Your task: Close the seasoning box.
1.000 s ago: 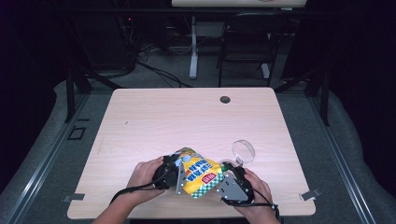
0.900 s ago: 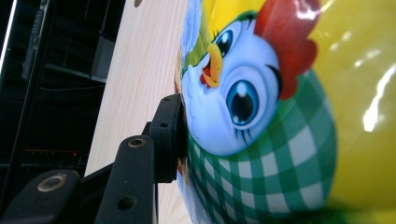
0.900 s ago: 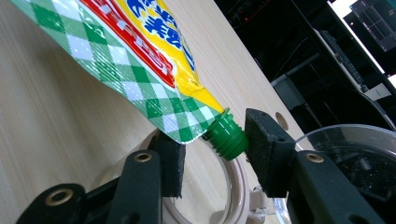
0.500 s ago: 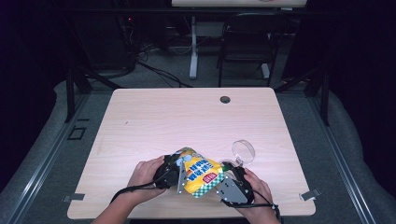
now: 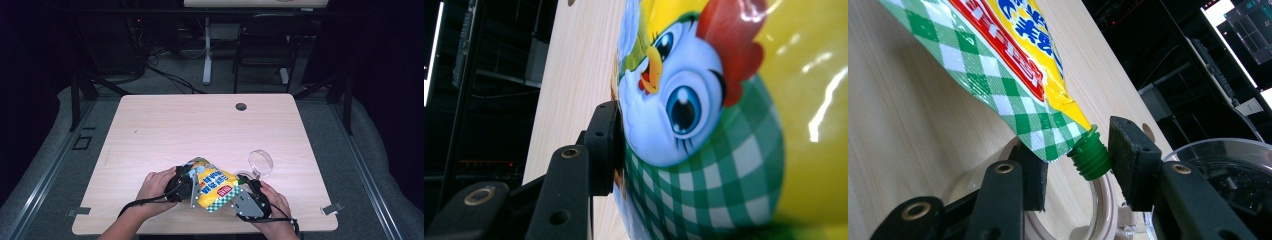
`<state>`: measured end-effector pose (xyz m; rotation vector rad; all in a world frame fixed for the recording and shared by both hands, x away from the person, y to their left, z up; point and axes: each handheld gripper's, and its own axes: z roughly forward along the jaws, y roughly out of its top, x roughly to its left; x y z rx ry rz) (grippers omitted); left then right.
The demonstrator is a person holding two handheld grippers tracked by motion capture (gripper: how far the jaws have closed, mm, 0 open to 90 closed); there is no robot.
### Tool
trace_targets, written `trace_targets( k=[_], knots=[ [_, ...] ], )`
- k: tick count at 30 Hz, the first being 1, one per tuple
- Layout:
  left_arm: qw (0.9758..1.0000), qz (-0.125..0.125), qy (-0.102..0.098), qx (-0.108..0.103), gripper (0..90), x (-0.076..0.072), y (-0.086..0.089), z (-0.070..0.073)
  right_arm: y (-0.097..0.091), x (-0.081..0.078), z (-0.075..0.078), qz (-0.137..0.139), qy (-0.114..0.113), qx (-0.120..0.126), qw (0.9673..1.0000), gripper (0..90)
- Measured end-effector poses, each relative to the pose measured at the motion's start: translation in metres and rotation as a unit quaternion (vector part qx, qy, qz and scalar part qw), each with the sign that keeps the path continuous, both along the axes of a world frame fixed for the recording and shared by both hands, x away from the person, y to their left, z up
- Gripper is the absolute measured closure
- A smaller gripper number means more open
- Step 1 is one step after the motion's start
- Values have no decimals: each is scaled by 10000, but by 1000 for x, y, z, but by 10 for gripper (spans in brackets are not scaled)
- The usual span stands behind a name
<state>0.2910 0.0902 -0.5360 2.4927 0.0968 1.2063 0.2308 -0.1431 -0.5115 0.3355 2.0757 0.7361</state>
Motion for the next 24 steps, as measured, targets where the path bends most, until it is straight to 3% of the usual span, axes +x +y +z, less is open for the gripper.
trace_targets(
  k=[4, 17, 24],
  knots=[
    [9998, 5, -77, 207, 597, 0, 0, 3, 0, 0, -1, -7, -40, -132, 9999, 646],
    [9991, 26, -245, 358, 598, -1, -1, 5, 0, -1, -2, -45, -61, -274, 9996, 679],
    [9987, 11, -257, 446, 598, -1, -1, 6, 0, 0, -4, -18, -63, -235, 9997, 684]
  ],
)
